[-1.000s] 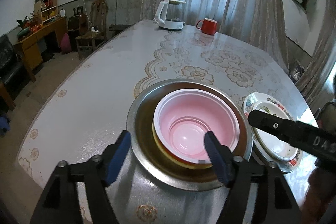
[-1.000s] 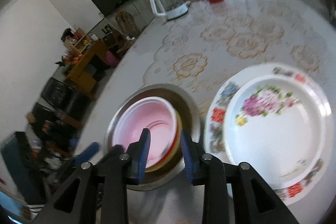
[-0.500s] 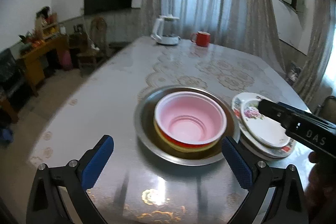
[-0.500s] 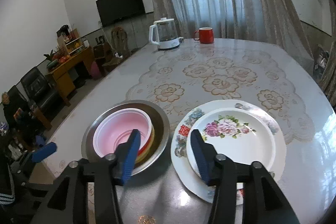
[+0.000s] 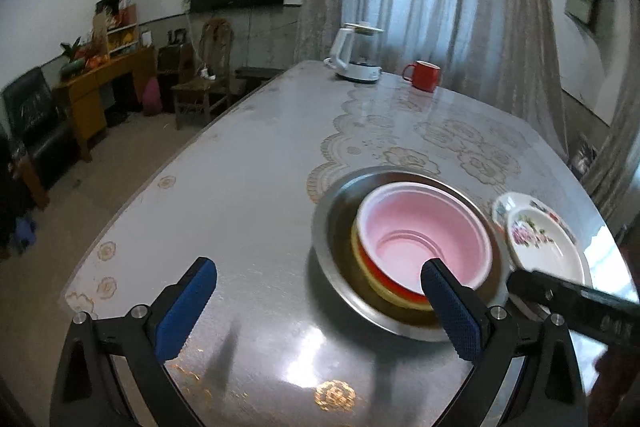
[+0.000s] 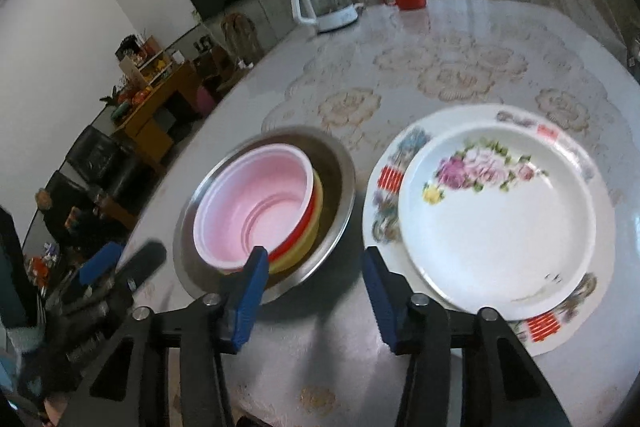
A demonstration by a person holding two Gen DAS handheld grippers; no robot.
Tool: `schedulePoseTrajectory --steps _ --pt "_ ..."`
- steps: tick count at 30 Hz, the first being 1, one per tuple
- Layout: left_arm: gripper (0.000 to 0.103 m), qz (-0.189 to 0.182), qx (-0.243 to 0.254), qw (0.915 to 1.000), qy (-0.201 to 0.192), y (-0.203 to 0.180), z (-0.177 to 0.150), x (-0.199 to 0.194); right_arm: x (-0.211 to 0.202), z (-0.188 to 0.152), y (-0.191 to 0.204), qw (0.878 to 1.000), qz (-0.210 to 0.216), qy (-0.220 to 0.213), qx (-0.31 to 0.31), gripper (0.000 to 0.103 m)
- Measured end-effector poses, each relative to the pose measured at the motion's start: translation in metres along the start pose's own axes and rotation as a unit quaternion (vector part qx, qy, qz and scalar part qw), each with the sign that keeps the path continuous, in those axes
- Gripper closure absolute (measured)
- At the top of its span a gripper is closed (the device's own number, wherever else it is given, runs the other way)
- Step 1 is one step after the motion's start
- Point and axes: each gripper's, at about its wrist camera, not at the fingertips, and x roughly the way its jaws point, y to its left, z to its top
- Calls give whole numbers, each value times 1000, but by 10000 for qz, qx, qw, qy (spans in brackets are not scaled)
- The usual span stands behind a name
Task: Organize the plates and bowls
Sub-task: 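Grasp the steel bowl rim with both grippers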
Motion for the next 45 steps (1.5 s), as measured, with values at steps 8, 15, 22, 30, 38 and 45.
schedulePoseTrajectory --steps 8,15,22,30,38,45 --pt "4 -346 -548 9978 160 23 5 23 21 -1 2 9996 84 273 35 73" --pt "26 -757 -856 9925 431 33 1 39 33 -1 7 9996 115 255 -40 77" --pt "49 -797 -929 9908 584 40 1 50 39 1 10 9989 357 291 -20 77" --pt "61 -959 -693 9902 744 30 7 57 40 11 6 9989 306 354 19 75" --pt "61 -1131 -522 9879 926 27 5 60 47 18 3 9974 428 574 86 71" --pt "67 -1451 -319 9837 1013 14 -1 55 51 16 8 9963 497 698 54 71"
